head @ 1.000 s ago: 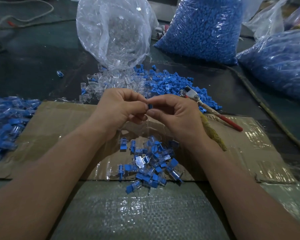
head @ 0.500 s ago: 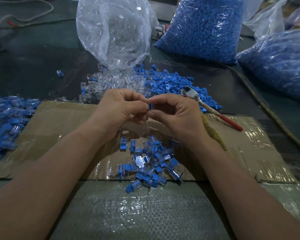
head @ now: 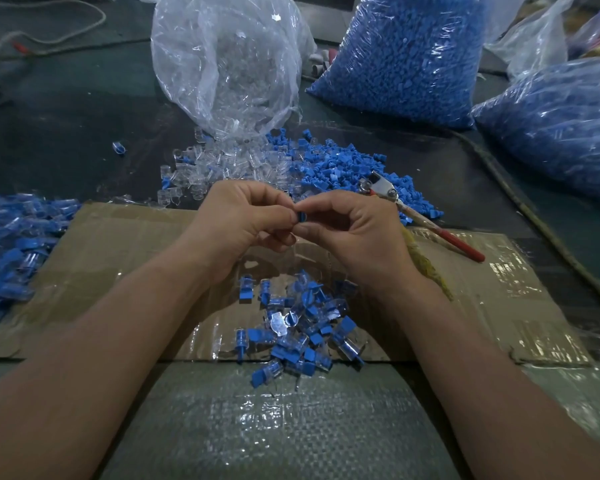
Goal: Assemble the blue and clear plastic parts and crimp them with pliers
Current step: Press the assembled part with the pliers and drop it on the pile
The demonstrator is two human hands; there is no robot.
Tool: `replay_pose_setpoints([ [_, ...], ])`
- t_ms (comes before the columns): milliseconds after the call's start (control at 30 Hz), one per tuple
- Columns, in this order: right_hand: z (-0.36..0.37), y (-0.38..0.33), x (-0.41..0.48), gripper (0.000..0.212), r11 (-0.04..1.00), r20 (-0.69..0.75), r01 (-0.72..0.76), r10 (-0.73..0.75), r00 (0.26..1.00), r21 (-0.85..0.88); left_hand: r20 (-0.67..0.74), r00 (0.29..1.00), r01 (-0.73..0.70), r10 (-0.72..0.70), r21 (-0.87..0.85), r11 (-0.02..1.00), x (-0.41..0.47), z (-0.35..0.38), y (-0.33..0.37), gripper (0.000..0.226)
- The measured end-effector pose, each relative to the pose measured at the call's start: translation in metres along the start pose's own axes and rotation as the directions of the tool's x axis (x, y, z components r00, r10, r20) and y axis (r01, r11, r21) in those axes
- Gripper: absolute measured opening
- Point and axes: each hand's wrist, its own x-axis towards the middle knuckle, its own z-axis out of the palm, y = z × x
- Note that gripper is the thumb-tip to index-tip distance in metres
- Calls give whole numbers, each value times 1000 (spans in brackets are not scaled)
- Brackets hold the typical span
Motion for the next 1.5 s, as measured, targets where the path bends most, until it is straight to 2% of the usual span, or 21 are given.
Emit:
replay_pose_setpoints([
  [67, 0, -1, 0, 28, 999, -4, -16, 16, 1000, -36, -17, 1000, -10, 10, -11, 1000, 0, 0, -1, 10],
  [167, -9, -2, 1, 28, 991, -135, -99, 87, 987, -86, -40, 999, -12, 11, -33, 999, 1, -2, -1, 11],
  [233, -23, -1, 3, 27, 956, -208, -146, 94, 974, -253, -49, 999, -8, 5, -45, 999, 1, -3, -1, 13],
  [367, -55, 11, 3, 38, 758, -249, -333, 229, 941, -561, -52, 999, -13, 11, -42, 999, 1, -2, -1, 14],
  [467, -68, 19, 3, 62, 624, -254, -483, 423, 870, -614, -58, 998, -19, 16, -46, 999, 1, -2, -1, 13],
  [567, -75, 25, 2, 83, 517, -215, -544, 564, 797, -661, -54, 998, -20, 17, -48, 999, 2, -3, -2, 13],
  [633, -76, 26, 2, 93, 468, -181, -563, 637, 749, -681, -48, 999, -19, 17, -46, 999, 2, -3, -2, 12],
  [700, -76, 26, 2, 92, 429, -176, -574, 675, 717, -697, -46, 999, -16, 14, -51, 999, 3, -4, -3, 12],
  [800, -76, 25, 2, 77, 416, -214, -582, 655, 725, -699, -40, 999, -9, 6, -68, 998, 3, -4, -3, 10],
  [967, -74, 17, 3, 37, 487, -300, -587, 545, 783, -647, -17, 1000, 6, -9, -138, 990, 3, -4, -3, 6],
  [1033, -72, 15, 3, 37, 502, -326, -560, 480, 814, -660, -21, 1000, 1, -4, -141, 990, 2, -4, -2, 8],
  [1133, -67, 11, 3, 47, 588, -348, -503, 363, 864, -634, -36, 999, -15, 10, -133, 991, 1, -3, -2, 11],
  [1267, -55, 6, 0, 45, 726, -317, -317, 143, 938, -610, -83, 996, -48, 36, -148, 988, 2, -2, -1, 13],
  [1367, -45, 5, -2, 40, 729, -220, -178, 38, 975, -661, -130, 988, -98, 80, -135, 986, 2, -1, -2, 14],
  [1500, -34, 4, -2, 40, 729, -101, -90, 29, 994, -678, -160, 979, -148, 130, -112, 983, 3, -2, -3, 15],
])
